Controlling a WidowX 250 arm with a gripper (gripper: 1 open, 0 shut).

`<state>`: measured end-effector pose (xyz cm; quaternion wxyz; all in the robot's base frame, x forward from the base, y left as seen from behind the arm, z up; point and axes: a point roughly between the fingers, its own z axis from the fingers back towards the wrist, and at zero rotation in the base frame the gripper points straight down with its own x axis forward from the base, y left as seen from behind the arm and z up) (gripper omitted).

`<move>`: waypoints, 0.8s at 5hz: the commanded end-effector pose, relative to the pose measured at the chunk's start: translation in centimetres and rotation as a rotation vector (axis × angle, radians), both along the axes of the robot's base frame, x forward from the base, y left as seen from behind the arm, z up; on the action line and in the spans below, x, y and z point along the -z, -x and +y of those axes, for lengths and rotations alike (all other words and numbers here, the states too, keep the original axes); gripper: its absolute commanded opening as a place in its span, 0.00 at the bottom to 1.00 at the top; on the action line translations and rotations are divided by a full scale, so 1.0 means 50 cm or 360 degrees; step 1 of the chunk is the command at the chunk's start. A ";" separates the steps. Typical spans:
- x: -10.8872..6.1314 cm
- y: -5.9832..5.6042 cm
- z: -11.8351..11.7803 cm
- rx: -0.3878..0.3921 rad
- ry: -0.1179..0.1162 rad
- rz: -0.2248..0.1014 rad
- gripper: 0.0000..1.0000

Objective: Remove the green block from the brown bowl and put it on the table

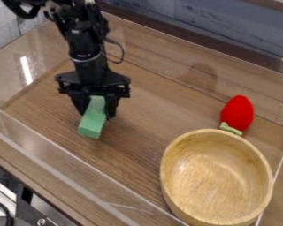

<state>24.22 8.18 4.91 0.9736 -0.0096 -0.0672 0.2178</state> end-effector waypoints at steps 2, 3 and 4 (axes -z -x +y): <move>-0.026 -0.028 -0.036 -0.0232 -0.0018 -0.0072 0.00; -0.033 -0.032 -0.037 -0.0258 -0.0008 -0.0066 0.00; -0.032 -0.036 -0.035 -0.0263 0.0000 -0.0059 0.00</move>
